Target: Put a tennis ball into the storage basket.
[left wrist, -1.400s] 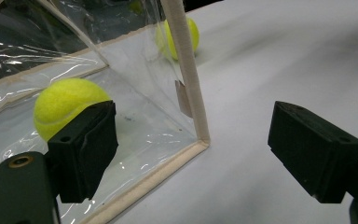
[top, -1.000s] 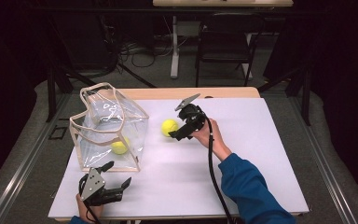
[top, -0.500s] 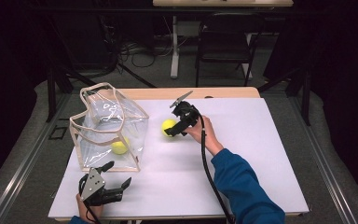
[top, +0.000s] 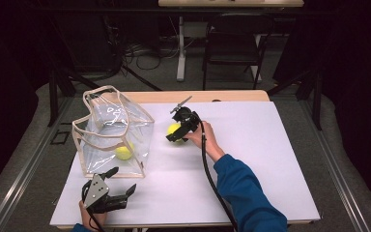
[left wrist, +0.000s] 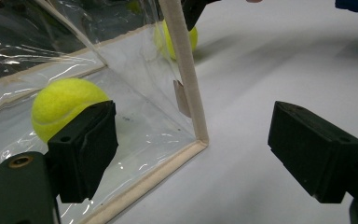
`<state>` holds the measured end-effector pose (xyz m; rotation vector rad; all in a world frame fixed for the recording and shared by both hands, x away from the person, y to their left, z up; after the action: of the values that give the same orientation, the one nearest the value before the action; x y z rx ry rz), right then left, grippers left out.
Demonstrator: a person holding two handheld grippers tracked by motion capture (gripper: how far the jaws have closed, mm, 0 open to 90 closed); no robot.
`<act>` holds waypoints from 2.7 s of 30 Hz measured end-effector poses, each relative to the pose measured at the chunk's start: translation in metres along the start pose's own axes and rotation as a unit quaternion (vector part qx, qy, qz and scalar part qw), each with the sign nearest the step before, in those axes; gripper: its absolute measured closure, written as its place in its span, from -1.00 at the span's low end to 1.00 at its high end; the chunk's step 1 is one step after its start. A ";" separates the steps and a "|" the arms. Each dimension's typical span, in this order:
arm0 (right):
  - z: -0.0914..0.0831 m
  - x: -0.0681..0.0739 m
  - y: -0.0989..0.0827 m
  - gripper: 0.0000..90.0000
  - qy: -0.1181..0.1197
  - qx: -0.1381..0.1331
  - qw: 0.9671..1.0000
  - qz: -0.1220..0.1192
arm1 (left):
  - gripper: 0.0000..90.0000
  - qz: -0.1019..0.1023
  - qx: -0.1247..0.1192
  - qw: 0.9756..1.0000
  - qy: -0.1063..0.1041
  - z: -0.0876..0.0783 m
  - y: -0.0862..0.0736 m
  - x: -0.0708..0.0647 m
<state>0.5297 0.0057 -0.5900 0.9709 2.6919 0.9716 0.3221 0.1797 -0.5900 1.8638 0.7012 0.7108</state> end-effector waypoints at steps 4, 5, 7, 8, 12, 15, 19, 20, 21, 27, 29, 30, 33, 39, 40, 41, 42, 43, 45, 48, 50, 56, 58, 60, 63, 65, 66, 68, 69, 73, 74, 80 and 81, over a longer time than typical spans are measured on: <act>0.008 -0.003 -0.001 -0.96 -0.004 0.006 1.000 0.004 | -0.65 0.001 -0.001 1.000 -0.002 0.000 0.000 -0.001; 0.010 -0.003 -0.002 -0.93 -0.006 0.011 1.000 0.006 | -0.65 0.000 0.001 1.000 -0.001 0.000 0.000 0.000; 0.013 -0.004 -0.004 -0.79 -0.008 0.015 1.000 0.011 | -0.65 0.001 0.001 1.000 0.000 0.000 0.000 0.000; 0.015 -0.004 -0.004 -0.78 -0.008 0.017 1.000 0.007 | -0.65 0.000 0.001 1.000 -0.001 0.000 0.000 -0.001; 0.018 -0.005 -0.006 -0.74 -0.008 0.017 1.000 0.020 | -0.65 0.000 0.002 1.000 -0.002 0.001 0.000 -0.001; 0.021 -0.007 -0.007 -0.68 -0.014 0.021 1.000 0.018 | -0.65 0.002 0.001 1.000 -0.001 0.001 0.000 -0.001; 0.024 -0.011 -0.008 -0.53 -0.028 0.021 0.999 0.019 | -0.65 0.000 0.001 1.000 -0.002 0.001 0.000 -0.001; 0.024 -0.012 -0.008 -0.48 -0.033 0.021 0.999 0.021 | -0.65 -0.001 0.001 1.000 -0.002 0.001 0.000 -0.001; 0.024 -0.013 -0.008 -0.46 -0.035 0.021 0.999 0.022 | -0.65 0.000 0.001 1.000 -0.002 0.001 0.000 -0.001; 0.023 -0.014 -0.009 -0.43 -0.027 0.018 0.999 0.025 | -0.65 0.000 0.001 1.000 -0.002 0.001 0.000 -0.001; 0.023 -0.014 -0.008 -0.43 -0.029 0.017 0.999 0.024 | -0.65 -0.001 0.002 1.000 -0.002 0.001 -0.001 -0.001; 0.023 -0.014 -0.008 -0.43 -0.031 0.019 0.999 0.022 | -0.65 -0.001 0.003 1.000 -0.002 0.001 -0.001 -0.001; 0.022 -0.013 -0.008 -0.43 -0.031 0.017 0.999 0.023 | -0.65 0.001 0.002 1.000 -0.001 0.000 0.000 0.000; 0.015 -0.014 -0.006 -0.43 -0.029 0.010 0.999 0.025 | -0.65 0.000 0.001 1.000 -0.001 0.001 0.000 -0.001; 0.015 -0.015 -0.006 -0.43 -0.032 0.010 0.999 0.021 | -0.65 -0.001 0.000 1.000 -0.001 0.001 0.000 -0.001; 0.014 -0.015 -0.006 -0.43 -0.032 0.011 0.999 0.020 | -0.65 0.000 0.002 1.000 -0.002 0.000 -0.001 0.000; 0.013 -0.015 -0.006 -0.43 -0.032 0.010 0.999 0.019 | -0.65 0.001 0.002 1.000 -0.001 0.000 0.000 0.000; 0.013 -0.015 -0.005 -0.43 -0.034 0.009 0.999 0.019 | -0.65 0.001 0.002 1.000 -0.001 0.000 0.000 0.000; 0.011 -0.014 -0.005 -0.42 -0.035 0.012 0.999 0.017 | -0.65 0.001 0.002 1.000 -0.001 0.000 0.000 0.000; 0.008 -0.012 -0.005 -0.42 -0.035 0.013 0.999 0.013 | -0.65 0.001 0.002 1.000 0.000 0.000 -0.001 0.000; 0.006 -0.012 -0.004 -0.42 -0.038 0.013 0.999 0.004 | -0.65 0.001 0.001 1.000 -0.001 0.000 0.000 0.000; -0.003 -0.008 -0.002 -0.42 -0.041 0.013 0.999 -0.002 | -0.65 0.000 -0.001 1.000 -0.001 0.000 0.000 0.000; -0.006 -0.007 -0.001 -0.42 -0.041 0.013 0.999 -0.003 | -0.65 0.001 0.002 1.000 -0.001 0.000 0.000 -0.001; -0.007 -0.005 -0.001 -0.42 -0.040 0.015 0.999 -0.005 | -0.65 0.002 0.000 1.000 -0.002 0.000 0.000 -0.001; -0.008 -0.005 -0.001 -0.42 -0.040 0.019 0.999 -0.009 | -0.65 0.001 0.001 1.000 -0.001 0.000 0.000 0.000; -0.009 -0.004 -0.001 -0.42 -0.041 0.019 0.999 -0.011 | -0.65 0.002 0.001 1.000 -0.001 0.000 0.000 0.000; -0.010 -0.004 -0.001 -0.42 -0.042 0.019 0.999 -0.011 | -0.65 0.001 0.001 1.000 -0.001 0.000 0.000 0.000; -0.011 -0.003 -0.001 -0.42 -0.041 0.020 0.999 -0.011 | -0.65 0.001 0.001 1.000 -0.001 0.000 0.000 0.000; -0.012 -0.003 -0.001 -0.42 -0.041 0.021 0.999 -0.014 | -0.65 0.002 0.001 1.000 -0.001 0.000 0.000 0.000; -0.015 -0.002 -0.001 -0.42 -0.044 0.021 0.999 -0.017 | -0.65 0.001 0.001 1.000 -0.002 0.000 0.000 0.000; -0.016 -0.002 -0.001 -0.42 -0.043 0.019 0.999 -0.017 | -0.65 0.002 0.001 1.000 -0.002 0.000 0.000 -0.001; -0.023 0.001 0.001 -0.42 -0.045 0.018 0.999 -0.022 | -0.65 0.002 0.001 1.000 -0.002 0.000 0.000 -0.001; -0.024 0.001 0.001 -0.42 -0.045 0.017 0.999 -0.025 | -0.65 0.002 0.000 1.000 -0.002 0.000 0.000 -0.001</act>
<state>0.5219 -0.0057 -0.5701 0.9261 2.6536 0.8535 0.3218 0.1789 -0.5903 1.8667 0.6943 0.7087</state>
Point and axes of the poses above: each handheld gripper's, and its own axes: z roughly forward along the jaws, y roughly out of its top, x roughly to its left, the point moved 10 cm from there along z, roughly forward along the jaws, and after that the axes turned 3 degrees about z, right-handed, at the moved point
